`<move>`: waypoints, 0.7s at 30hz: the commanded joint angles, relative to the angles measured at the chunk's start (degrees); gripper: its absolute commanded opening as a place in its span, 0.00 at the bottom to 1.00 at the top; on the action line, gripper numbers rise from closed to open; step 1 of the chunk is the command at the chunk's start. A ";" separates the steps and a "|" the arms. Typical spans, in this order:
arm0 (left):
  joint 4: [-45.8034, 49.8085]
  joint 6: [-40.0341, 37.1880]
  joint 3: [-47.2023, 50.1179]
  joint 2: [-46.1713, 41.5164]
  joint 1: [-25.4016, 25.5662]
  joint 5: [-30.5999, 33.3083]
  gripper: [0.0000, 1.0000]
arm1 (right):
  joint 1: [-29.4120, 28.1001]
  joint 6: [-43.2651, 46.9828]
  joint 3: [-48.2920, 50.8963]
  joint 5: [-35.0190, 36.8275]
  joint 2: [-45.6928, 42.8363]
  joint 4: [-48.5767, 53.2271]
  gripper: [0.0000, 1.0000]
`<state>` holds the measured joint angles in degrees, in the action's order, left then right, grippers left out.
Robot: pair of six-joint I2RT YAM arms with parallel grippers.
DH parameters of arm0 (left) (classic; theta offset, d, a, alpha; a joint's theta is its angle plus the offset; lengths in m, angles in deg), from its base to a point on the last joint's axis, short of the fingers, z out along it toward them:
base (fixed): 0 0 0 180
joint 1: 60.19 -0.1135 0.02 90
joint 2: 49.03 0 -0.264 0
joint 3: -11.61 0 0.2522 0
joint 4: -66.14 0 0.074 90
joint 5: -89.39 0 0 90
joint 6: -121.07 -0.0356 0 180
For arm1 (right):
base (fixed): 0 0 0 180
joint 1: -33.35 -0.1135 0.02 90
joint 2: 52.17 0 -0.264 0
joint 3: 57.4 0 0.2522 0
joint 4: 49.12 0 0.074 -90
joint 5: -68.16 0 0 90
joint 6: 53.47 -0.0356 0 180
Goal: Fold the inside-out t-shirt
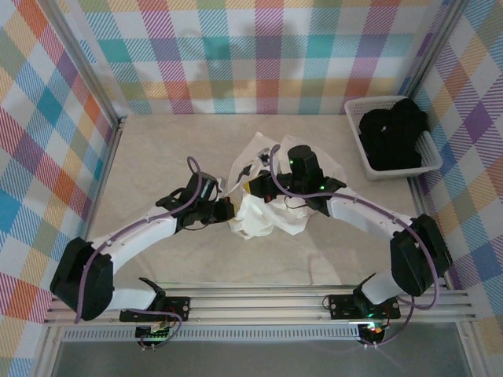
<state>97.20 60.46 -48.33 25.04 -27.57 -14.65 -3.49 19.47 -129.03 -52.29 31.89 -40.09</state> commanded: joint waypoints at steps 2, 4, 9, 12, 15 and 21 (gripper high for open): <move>2.06 -2.98 2.28 -8.55 0.16 -0.03 0.00 | -0.16 8.75 -1.99 6.36 -2.82 6.94 0.00; 1.96 -3.16 3.34 -11.62 0.07 0.04 0.00 | -0.15 10.30 -1.99 6.71 -2.93 7.75 0.00; 1.19 -4.06 5.20 -16.34 -0.19 -1.97 0.00 | -0.16 11.09 -1.72 6.51 -2.84 7.41 0.00; 0.94 -4.34 5.72 -17.15 -0.19 -4.55 0.00 | -0.16 10.24 -2.24 6.78 -2.52 7.23 0.00; 0.54 -3.35 4.97 -14.77 -0.13 -3.23 0.04 | -0.16 8.92 -2.08 4.28 -1.82 5.21 0.00; -3.38 -2.42 1.72 -6.33 -0.10 -1.80 0.26 | -0.16 8.02 -2.34 3.17 -0.95 4.71 0.00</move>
<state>97.11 57.99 -44.42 16.69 -27.64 -16.73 -3.49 28.04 -129.37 -47.29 30.40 -33.99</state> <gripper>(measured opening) 0.245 0.040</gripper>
